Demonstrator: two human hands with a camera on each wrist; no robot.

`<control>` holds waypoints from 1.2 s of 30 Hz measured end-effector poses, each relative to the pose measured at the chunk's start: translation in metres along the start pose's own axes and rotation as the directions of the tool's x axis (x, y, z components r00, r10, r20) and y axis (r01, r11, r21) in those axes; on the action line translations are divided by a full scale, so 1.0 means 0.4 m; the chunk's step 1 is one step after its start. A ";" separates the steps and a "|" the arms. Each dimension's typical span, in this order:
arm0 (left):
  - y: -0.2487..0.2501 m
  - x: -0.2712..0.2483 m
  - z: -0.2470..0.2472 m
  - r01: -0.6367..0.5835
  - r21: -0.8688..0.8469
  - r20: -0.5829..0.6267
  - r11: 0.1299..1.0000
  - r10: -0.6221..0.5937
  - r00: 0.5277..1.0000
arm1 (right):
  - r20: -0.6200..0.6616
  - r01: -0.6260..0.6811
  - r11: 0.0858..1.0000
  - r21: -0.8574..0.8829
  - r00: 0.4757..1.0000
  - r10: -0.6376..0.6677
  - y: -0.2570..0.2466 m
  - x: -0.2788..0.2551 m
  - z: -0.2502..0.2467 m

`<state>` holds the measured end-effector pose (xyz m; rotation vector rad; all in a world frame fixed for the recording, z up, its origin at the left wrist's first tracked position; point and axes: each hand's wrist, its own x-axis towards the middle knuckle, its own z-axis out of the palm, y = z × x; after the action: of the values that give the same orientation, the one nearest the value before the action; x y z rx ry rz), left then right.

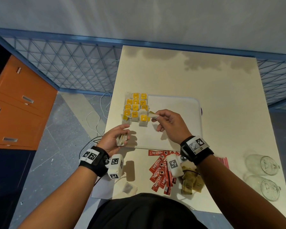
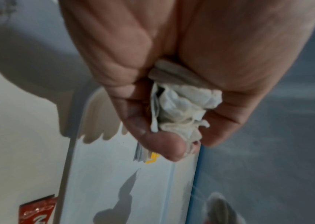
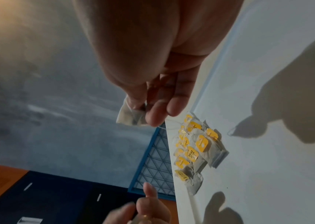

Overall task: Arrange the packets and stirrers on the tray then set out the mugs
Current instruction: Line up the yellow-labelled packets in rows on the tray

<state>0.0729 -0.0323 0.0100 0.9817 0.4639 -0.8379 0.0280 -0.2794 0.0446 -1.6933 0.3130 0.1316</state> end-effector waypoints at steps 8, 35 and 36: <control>0.007 0.002 0.059 -0.015 0.302 0.088 0.953 -0.012 0.996 | 0.100 0.092 0.980 -0.179 0.992 -0.075 0.021 -0.024 0.034; 0.022 0.022 0.010 -0.087 0.707 -0.052 0.702 0.174 0.983 | 0.230 -0.034 0.969 -0.243 0.969 0.092 0.097 0.022 0.117; 0.022 0.025 0.007 -0.075 0.711 -0.063 0.699 0.169 0.984 | 0.232 -0.030 0.963 -0.266 0.968 0.094 0.102 0.027 0.126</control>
<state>0.0859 -0.0361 0.0093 1.7762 0.1582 -0.8480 0.0315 -0.2360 -0.0048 -1.9050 0.1703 0.4404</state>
